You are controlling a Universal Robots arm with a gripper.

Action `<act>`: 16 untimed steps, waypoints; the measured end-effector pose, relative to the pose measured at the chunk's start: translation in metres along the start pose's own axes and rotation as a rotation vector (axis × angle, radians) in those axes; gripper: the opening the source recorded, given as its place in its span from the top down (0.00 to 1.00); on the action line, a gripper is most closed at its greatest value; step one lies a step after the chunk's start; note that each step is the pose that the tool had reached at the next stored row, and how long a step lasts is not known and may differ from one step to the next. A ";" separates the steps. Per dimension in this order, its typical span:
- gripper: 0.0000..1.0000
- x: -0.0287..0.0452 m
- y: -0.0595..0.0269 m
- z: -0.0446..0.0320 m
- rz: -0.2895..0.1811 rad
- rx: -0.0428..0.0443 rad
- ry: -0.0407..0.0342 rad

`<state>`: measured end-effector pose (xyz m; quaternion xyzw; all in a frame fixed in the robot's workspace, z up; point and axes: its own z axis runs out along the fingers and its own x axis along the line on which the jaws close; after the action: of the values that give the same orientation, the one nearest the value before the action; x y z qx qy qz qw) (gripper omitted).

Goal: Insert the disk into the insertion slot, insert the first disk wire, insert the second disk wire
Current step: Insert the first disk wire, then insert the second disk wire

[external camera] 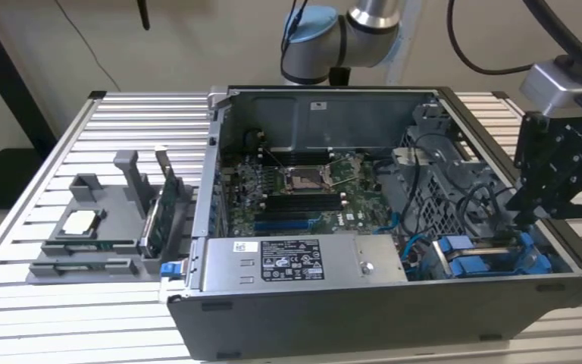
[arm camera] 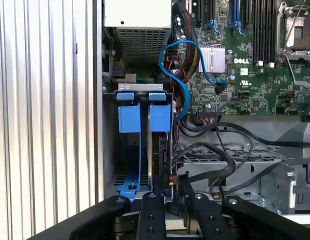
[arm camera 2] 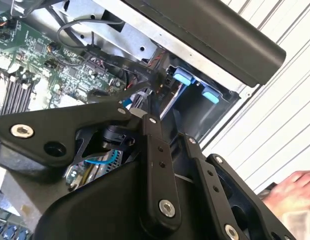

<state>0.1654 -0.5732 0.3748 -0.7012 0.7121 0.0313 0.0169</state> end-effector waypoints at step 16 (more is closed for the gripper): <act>0.73 -0.0005 -0.0017 -0.0047 0.000 -0.0012 0.0000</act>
<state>0.1671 -0.5730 0.3795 -0.7010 0.7122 0.0317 0.0165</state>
